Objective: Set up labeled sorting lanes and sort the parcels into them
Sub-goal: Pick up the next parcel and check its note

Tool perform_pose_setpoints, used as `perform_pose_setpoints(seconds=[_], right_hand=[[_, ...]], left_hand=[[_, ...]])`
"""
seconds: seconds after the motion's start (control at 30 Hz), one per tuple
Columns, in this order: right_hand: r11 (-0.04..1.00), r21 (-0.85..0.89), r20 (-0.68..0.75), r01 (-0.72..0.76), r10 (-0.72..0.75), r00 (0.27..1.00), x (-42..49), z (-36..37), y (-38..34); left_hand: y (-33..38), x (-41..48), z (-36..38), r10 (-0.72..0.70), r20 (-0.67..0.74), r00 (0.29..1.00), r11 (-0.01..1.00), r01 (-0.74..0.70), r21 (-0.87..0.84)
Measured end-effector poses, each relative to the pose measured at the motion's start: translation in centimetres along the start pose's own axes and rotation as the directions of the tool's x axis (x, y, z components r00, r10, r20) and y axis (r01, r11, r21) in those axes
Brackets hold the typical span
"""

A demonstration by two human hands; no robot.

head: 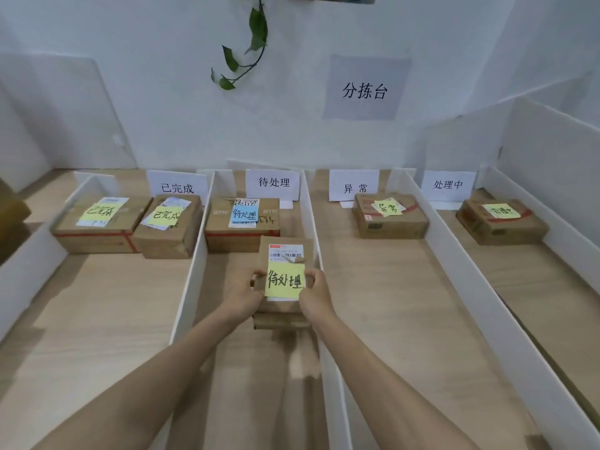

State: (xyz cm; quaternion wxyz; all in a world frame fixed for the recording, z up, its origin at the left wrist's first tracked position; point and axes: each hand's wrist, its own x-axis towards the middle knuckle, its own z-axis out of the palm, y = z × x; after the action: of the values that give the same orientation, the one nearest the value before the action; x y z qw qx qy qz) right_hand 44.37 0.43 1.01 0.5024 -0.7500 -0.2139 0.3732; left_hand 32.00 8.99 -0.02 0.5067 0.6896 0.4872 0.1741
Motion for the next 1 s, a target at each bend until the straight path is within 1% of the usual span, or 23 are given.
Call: perform_pose_setpoints(seconds=[0.17, 0.3, 0.43, 0.53, 0.6, 0.7, 0.83, 1.0], right_hand=[[0.999, -0.026, -0.014, -0.020, 0.019, 1.000, 2.8, 0.3, -0.7], [0.998, -0.064, -0.090, -0.029, 0.023, 0.996, 5.0, 1.0, -0.3], [0.991, -0.127, -0.123, -0.030, 0.014, 0.992, 7.1, 1.5, 0.5], [0.992, -0.121, -0.129, -0.035, 0.019, 0.992, 8.1, 1.5, 0.9], [0.995, -0.096, -0.159, -0.038, 0.023, 0.987, 8.6, 1.3, 1.0], [0.993, -0.100, -0.212, -0.057, 0.035, 0.977, 9.2, 1.1, 1.4], [0.991, -0.109, -0.249, -0.079, 0.050, 0.967, 10.1, 0.8, 1.4], [0.985, -0.143, -0.252, -0.098, 0.059, 0.966, 11.7, 0.6, 1.0]], left_hand=[[-0.7, 4.0, 1.3, -0.035, 0.009, 0.999, 0.999, 0.035, 0.002], [0.2, 5.8, 2.3, -0.026, -0.003, 1.000, 0.999, 0.026, -0.024], [0.5, 7.1, 3.0, -0.033, 0.018, 0.999, 0.999, 0.032, 0.020], [0.1, 8.1, 3.6, -0.040, 0.033, 0.999, 0.999, 0.041, -0.013], [0.1, 8.5, 4.0, -0.046, 0.050, 0.998, 0.998, 0.048, -0.041], [0.2, 9.0, 4.8, -0.031, 0.070, 0.997, 0.998, 0.036, -0.059], [0.4, 9.8, 5.5, 0.000, 0.068, 0.998, 0.998, 0.005, -0.067], [0.7, 10.8, 5.8, 0.015, 0.079, 0.997, 0.998, -0.011, -0.062]])
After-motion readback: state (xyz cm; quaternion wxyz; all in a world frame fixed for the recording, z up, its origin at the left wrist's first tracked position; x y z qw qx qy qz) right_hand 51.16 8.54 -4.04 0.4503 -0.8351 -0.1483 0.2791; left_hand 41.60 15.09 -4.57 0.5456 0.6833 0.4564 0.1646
